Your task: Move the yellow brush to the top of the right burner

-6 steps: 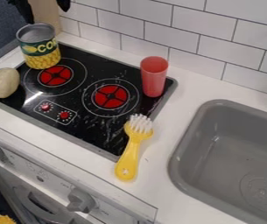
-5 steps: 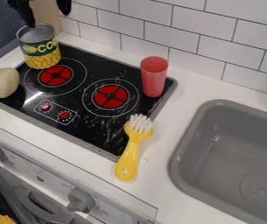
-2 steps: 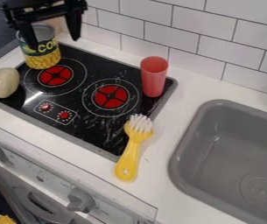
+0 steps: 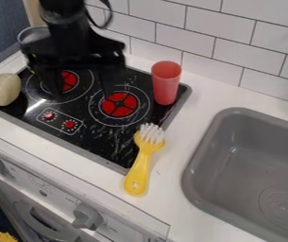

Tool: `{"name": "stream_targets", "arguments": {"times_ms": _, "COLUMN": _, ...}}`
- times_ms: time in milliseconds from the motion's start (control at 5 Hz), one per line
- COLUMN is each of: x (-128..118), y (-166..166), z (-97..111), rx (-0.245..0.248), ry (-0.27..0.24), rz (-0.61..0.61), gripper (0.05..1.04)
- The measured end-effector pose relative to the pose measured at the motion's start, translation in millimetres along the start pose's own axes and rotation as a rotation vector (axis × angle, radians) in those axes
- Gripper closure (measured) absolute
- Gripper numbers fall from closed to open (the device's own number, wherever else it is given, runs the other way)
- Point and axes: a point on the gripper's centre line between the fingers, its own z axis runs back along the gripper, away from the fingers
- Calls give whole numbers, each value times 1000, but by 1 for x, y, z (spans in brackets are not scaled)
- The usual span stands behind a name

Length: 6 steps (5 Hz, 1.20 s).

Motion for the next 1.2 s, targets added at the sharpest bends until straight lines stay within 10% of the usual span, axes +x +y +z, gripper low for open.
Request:
{"name": "stream_targets", "arguments": {"times_ms": 400, "x": -44, "y": -40, "z": -5, "rx": 14, "ry": -13, "rz": -194, "gripper": 83}}
{"name": "stream_targets", "arguments": {"times_ms": 1200, "x": -60, "y": -63, "z": -68, "rx": 97, "ry": 116, "rz": -265, "gripper": 83}}
